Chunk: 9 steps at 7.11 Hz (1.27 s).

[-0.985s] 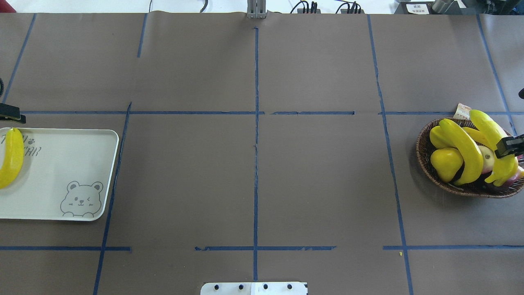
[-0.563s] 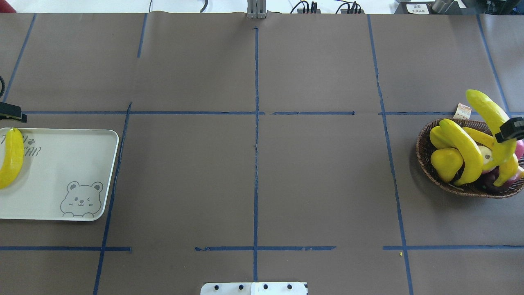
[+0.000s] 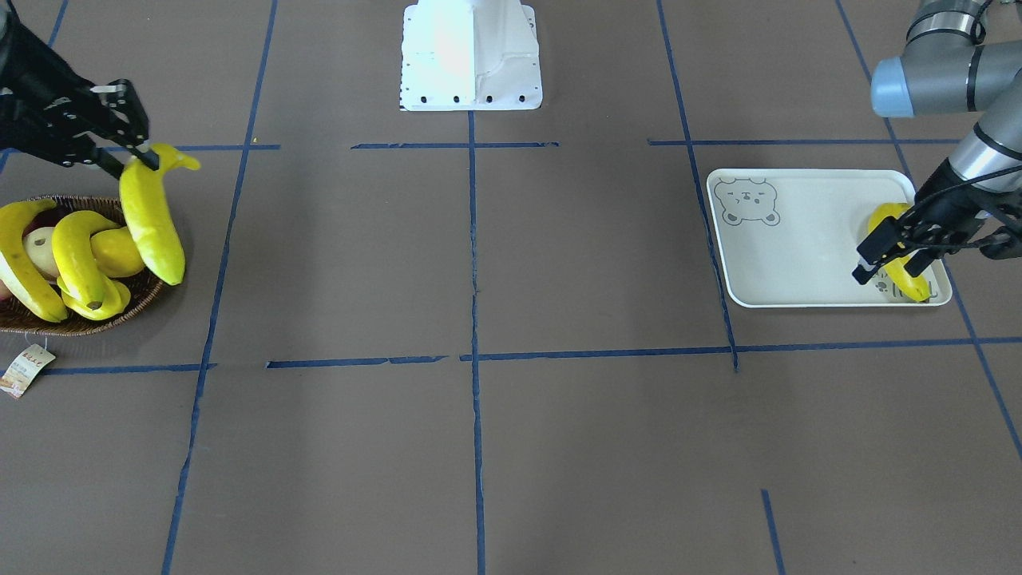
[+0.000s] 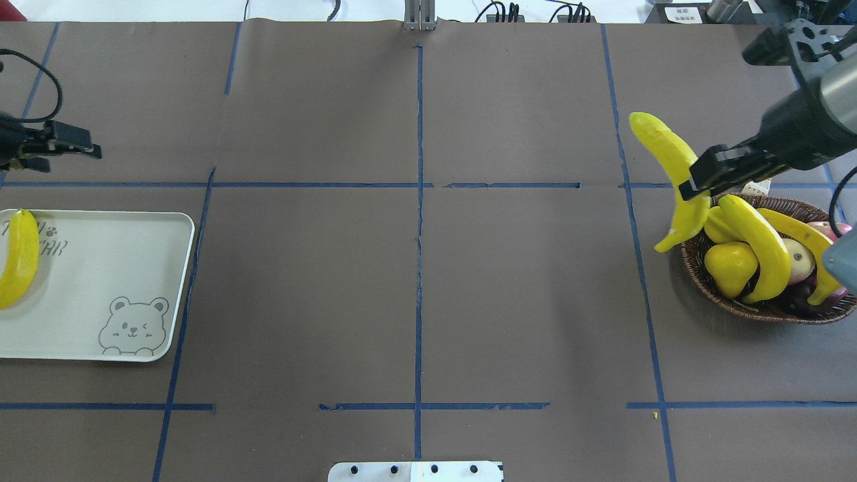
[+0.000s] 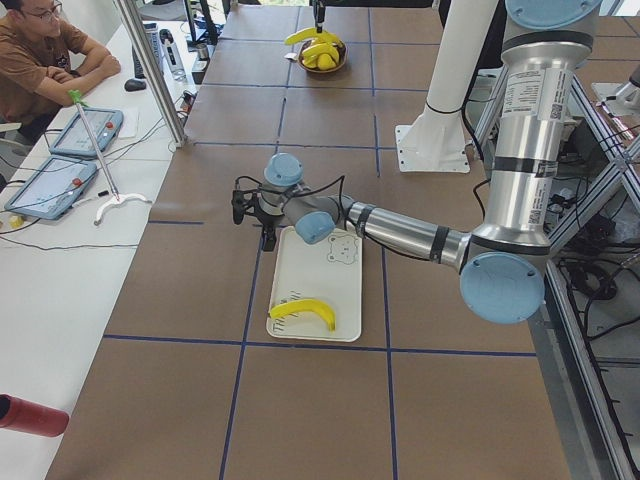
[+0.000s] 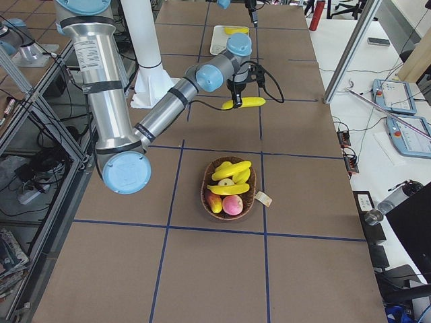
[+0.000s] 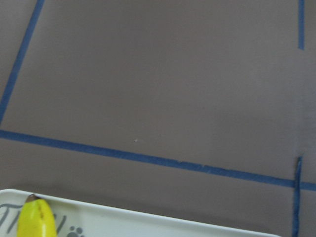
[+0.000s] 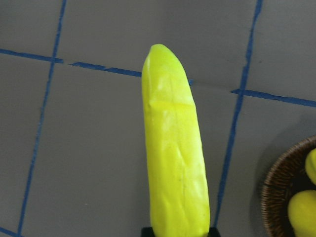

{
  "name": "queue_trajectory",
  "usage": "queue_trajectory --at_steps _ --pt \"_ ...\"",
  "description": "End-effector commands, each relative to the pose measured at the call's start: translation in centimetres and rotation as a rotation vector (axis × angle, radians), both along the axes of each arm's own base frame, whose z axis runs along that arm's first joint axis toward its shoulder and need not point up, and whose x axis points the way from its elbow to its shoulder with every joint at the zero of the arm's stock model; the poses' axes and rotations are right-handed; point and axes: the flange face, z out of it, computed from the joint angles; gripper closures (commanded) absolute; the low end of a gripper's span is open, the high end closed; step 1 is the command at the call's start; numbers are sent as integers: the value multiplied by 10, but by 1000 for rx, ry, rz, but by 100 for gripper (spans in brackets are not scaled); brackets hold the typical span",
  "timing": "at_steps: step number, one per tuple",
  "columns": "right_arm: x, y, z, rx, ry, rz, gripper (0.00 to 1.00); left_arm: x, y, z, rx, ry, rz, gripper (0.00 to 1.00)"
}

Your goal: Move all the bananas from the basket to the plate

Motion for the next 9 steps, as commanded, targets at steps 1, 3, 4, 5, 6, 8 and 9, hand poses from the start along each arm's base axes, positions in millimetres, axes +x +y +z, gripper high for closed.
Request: queue_trajectory --at_steps 1,3,4,5,6,8,9 --pt "-72 19 -74 -24 -37 49 100 62 -5 -91 -72 180 -46 1" --pt "-128 46 -98 -12 -101 110 100 82 20 -140 -105 467 -88 1" --pt "-170 66 -104 -28 -194 167 100 106 31 -173 -170 586 -83 1" --pt "-195 80 -105 -5 -238 188 100 120 30 -212 -223 670 -117 1" --pt "-204 89 -114 2 -255 190 100 143 39 -235 -242 705 -94 1" --pt "-222 105 -131 11 -281 195 100 204 73 -266 -251 746 -73 1" --pt "-224 106 -131 10 -279 193 100 228 92 -277 -246 762 -57 1"
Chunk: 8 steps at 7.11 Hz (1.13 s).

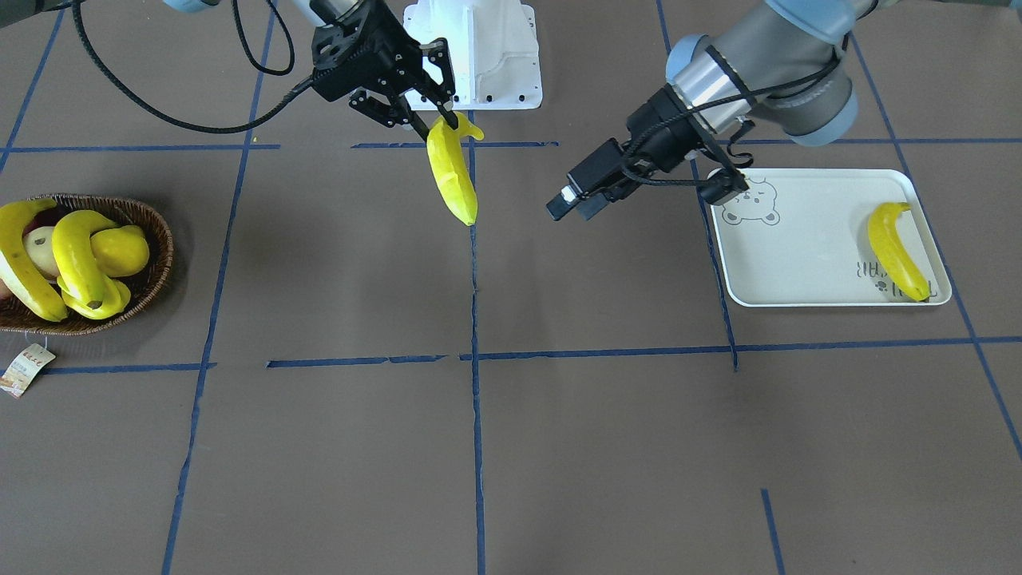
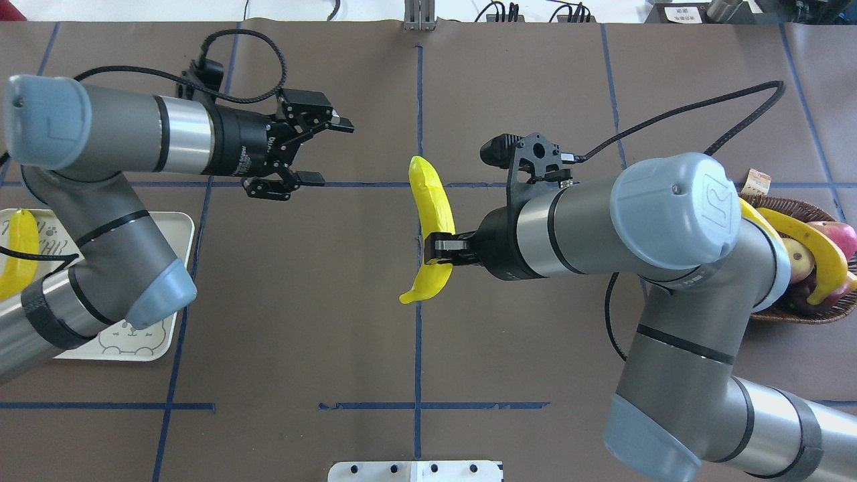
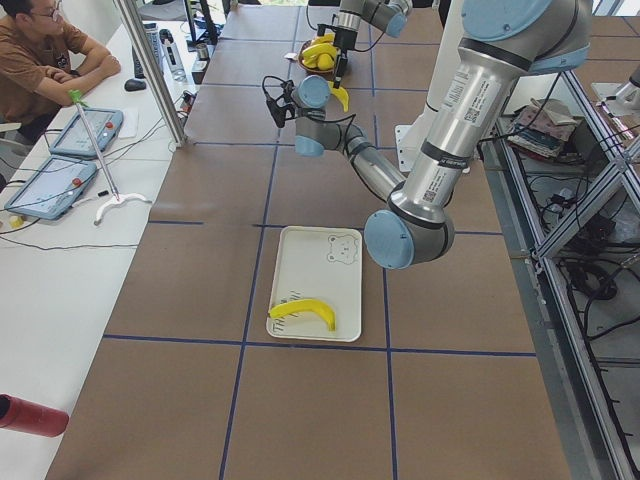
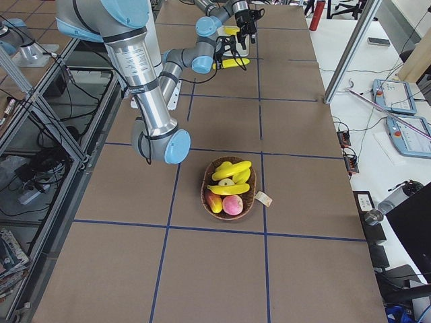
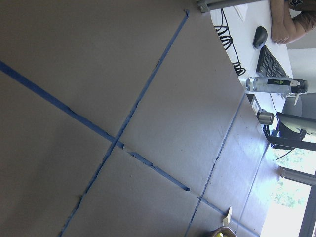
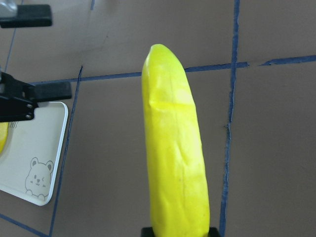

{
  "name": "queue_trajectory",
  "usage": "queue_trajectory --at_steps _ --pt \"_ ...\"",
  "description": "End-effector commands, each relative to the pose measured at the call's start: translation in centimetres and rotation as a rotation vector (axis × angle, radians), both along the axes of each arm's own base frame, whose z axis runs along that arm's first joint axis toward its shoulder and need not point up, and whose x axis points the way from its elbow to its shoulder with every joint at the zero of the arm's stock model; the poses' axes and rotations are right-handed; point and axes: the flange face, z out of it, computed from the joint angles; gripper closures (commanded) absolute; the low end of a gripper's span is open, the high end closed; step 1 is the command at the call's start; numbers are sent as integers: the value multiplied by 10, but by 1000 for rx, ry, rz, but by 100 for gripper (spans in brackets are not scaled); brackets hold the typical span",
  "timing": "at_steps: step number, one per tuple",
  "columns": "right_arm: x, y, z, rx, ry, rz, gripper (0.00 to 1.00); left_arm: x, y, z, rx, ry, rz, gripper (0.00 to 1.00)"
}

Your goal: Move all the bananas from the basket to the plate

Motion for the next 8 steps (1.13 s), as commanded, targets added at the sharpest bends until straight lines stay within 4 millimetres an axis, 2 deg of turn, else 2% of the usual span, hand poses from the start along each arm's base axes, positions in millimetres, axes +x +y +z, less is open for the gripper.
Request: queue_trajectory --at_steps 1,2,3,6,7,8 --pt "-6 5 -3 3 -3 0 100 35 28 -34 21 51 25 1" --pt "-7 6 -3 3 -4 -3 100 46 38 -43 29 62 46 1" --pt "-9 7 -2 2 -2 -6 100 51 42 -43 34 62 57 1" --pt "-10 8 -10 8 -14 -9 100 66 46 -41 34 50 73 10" --pt "-10 8 -9 7 -13 -9 100 68 49 -41 35 51 78 30" --pt "-10 7 -9 7 -13 -8 100 66 50 -44 44 55 77 76"
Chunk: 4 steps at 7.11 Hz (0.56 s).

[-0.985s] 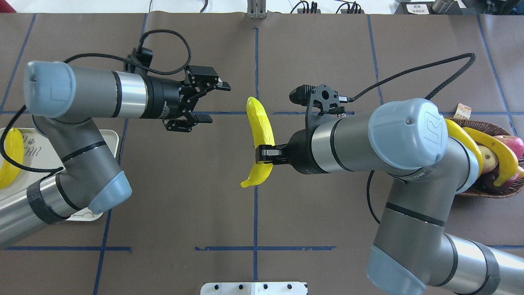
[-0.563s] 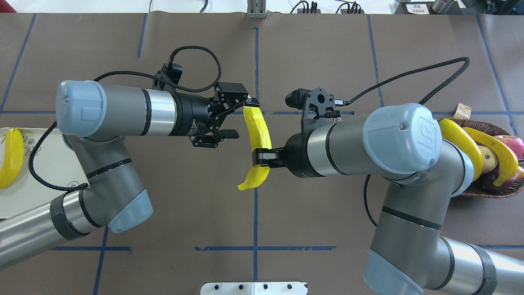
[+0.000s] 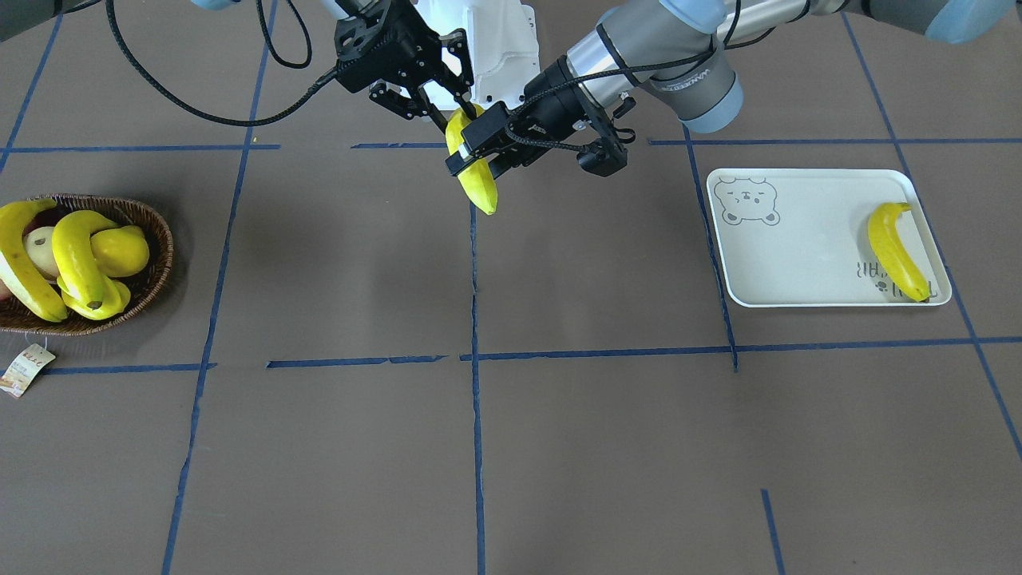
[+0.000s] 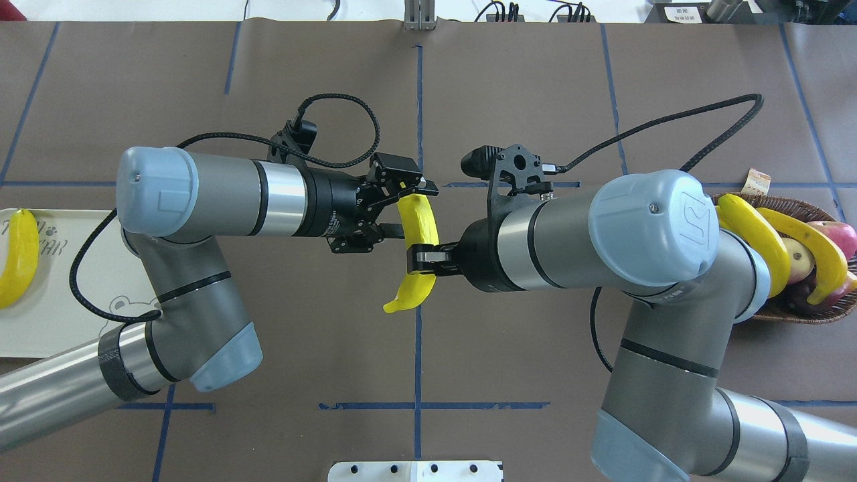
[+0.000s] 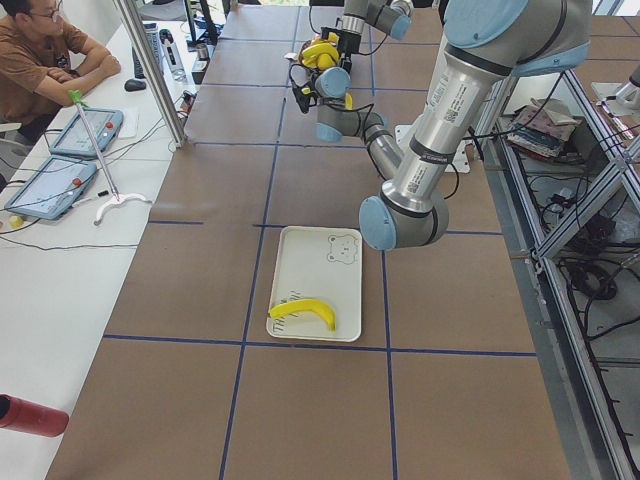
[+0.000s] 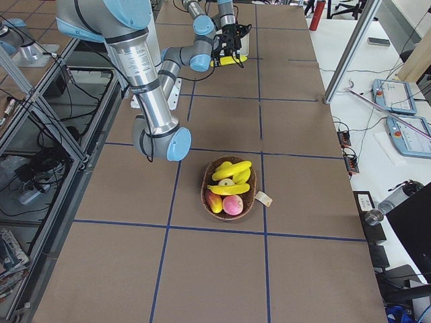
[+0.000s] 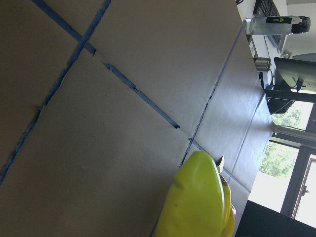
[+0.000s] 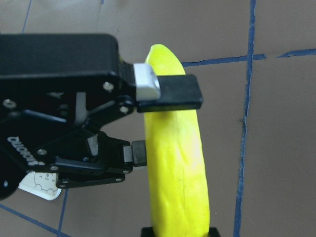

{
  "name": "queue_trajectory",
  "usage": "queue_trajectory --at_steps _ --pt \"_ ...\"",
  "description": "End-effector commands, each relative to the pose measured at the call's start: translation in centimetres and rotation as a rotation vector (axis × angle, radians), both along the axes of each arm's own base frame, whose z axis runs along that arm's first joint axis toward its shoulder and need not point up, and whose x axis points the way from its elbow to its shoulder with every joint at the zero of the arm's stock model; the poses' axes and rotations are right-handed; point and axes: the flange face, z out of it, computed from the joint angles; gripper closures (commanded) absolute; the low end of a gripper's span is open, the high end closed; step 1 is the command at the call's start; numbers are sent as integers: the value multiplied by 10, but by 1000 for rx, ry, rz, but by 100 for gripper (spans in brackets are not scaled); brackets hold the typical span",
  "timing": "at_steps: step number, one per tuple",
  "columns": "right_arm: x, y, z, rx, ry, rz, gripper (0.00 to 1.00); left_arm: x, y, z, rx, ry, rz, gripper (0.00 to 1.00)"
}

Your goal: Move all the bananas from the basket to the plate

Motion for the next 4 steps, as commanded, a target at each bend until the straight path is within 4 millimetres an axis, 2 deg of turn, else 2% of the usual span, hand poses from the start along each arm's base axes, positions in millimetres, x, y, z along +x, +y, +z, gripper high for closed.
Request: queue_trajectory --at_steps 1,2,3,4 --pt "0 -1 0 0 0 1 100 -2 3 -2 36 0 1 100" --pt "0 -1 -1 1 -2 1 85 -4 5 -1 62 -7 2 100" --pt "-1 -1 0 -2 1 2 1 -5 5 1 62 -7 3 100" --pt "1 -1 -2 0 -3 3 0 -6 6 0 63 -6 4 100"
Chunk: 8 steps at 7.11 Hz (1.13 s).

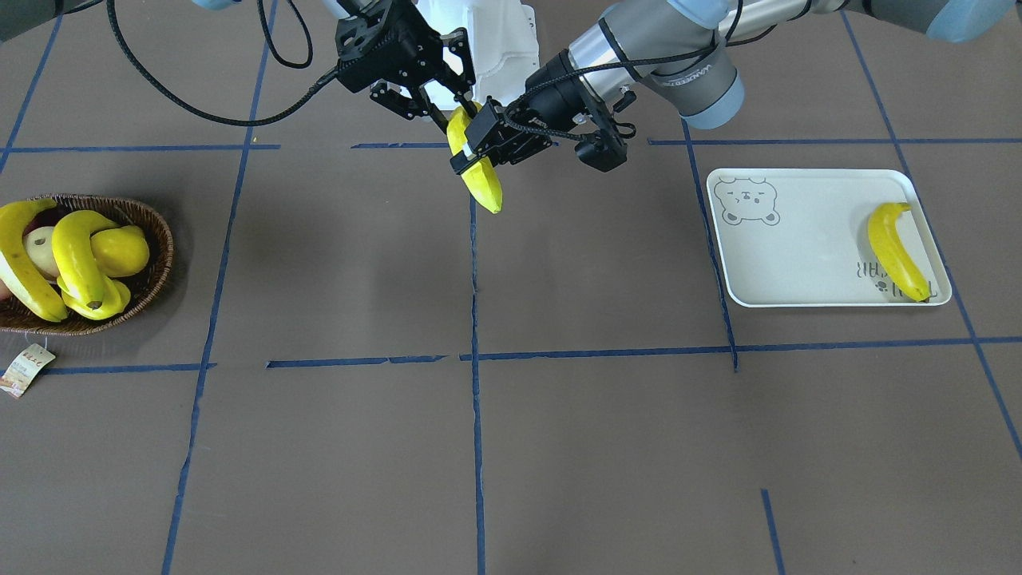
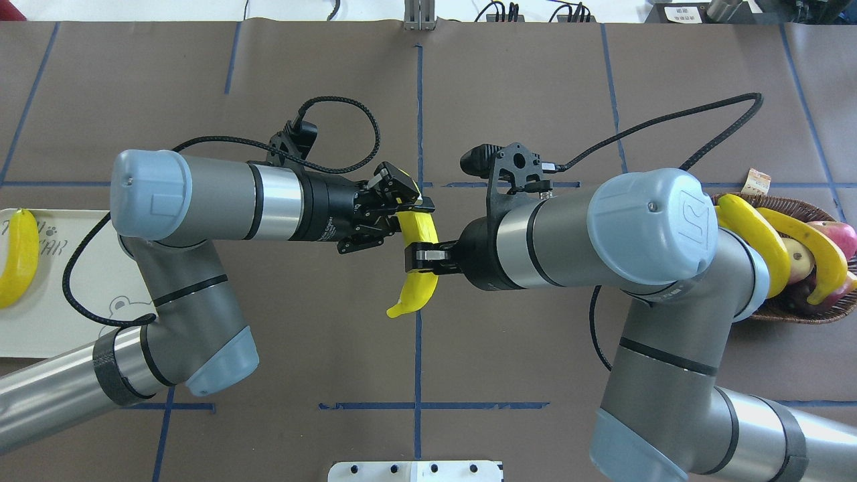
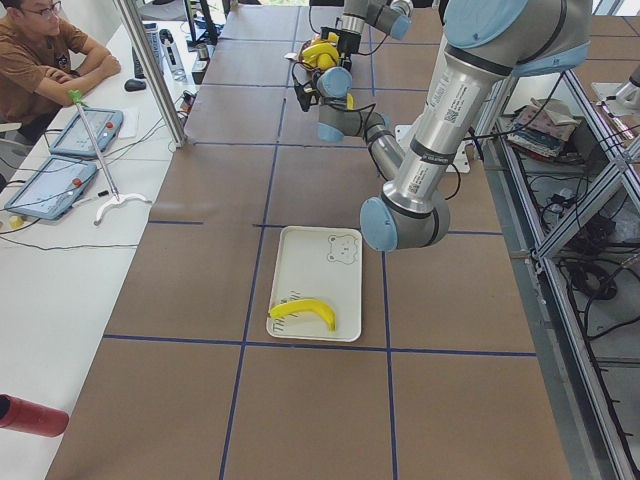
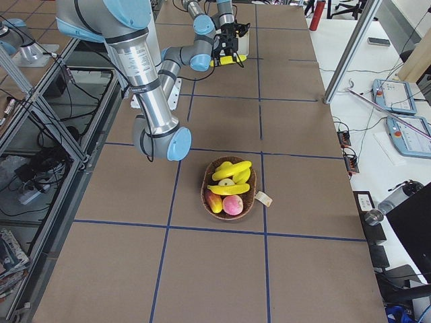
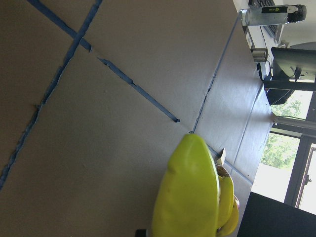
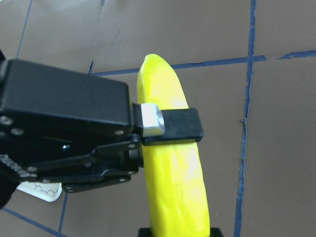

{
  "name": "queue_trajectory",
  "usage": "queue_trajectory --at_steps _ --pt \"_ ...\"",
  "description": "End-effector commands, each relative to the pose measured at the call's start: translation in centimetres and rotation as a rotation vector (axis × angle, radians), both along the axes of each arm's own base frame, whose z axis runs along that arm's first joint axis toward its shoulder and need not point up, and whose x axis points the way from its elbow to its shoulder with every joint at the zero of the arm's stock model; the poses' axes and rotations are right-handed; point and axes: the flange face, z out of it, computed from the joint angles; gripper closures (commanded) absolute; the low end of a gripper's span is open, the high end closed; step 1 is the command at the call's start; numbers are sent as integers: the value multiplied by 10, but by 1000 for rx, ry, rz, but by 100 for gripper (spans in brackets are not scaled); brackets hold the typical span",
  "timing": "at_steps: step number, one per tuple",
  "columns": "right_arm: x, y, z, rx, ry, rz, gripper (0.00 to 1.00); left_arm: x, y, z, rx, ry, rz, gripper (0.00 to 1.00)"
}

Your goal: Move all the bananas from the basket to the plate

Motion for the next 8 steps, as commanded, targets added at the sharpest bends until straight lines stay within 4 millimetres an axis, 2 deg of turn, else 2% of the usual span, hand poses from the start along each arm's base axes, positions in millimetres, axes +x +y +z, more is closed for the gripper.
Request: queue_trajectory --at_steps 1,2,3,4,5,6,7,8 --pt "3 0 -2 2 -6 1 0 -2 -1 1 4 -1 1 100" --pt "4 -1 -3 3 -7 4 0 -3 -1 1 3 -4 3 100" --pt "10 -5 -3 2 -8 7 0 -6 -4 17 -11 -29 -1 100" --pt "23 -11 -2 -6 -6 6 0 -30 -35 34 -60 -115 10 100" --pt "31 -17 2 -17 -1 4 0 -61 -58 45 2 -204 10 100" --pt "36 -23 22 -34 29 18 0 -82 -58 96 37 -295 -7 100" --pt "43 -32 36 -48 53 34 0 -122 -74 132 37 -353 -64 100" --pt "50 -38 47 -59 69 43 0 -145 -71 178 46 -428 -74 100"
